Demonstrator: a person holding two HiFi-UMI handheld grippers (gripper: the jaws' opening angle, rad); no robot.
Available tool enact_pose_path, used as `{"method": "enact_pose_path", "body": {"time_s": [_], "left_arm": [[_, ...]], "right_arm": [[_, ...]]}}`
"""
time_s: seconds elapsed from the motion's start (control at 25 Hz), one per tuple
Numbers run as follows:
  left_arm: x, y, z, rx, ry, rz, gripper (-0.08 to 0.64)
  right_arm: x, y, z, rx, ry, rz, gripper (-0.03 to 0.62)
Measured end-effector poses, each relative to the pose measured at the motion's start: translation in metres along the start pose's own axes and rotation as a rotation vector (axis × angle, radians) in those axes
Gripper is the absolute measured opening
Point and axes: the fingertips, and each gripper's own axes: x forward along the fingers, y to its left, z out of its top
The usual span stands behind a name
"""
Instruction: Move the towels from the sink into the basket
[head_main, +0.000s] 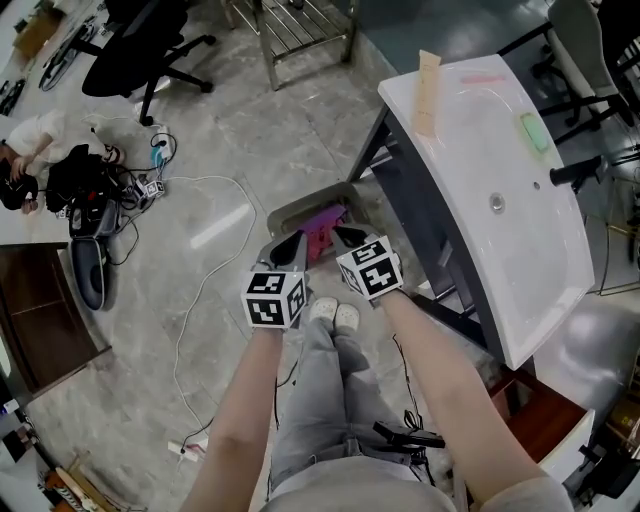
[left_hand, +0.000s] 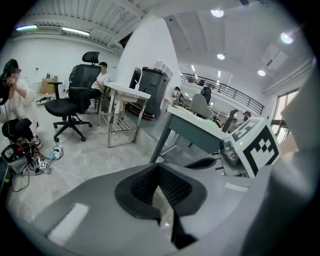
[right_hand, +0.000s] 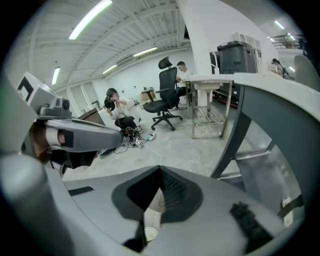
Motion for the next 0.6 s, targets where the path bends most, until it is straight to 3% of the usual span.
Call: {"method": "enact_pose_path", "body": {"time_s": [0.6], "left_arm": [[-0.02,-0.029,0.019,0.06,-0.004,-0.007,0.003]], "right_arm": [[-0.05,0.013,0.03,-0.017,-0.077,0.006,0.018]]}}
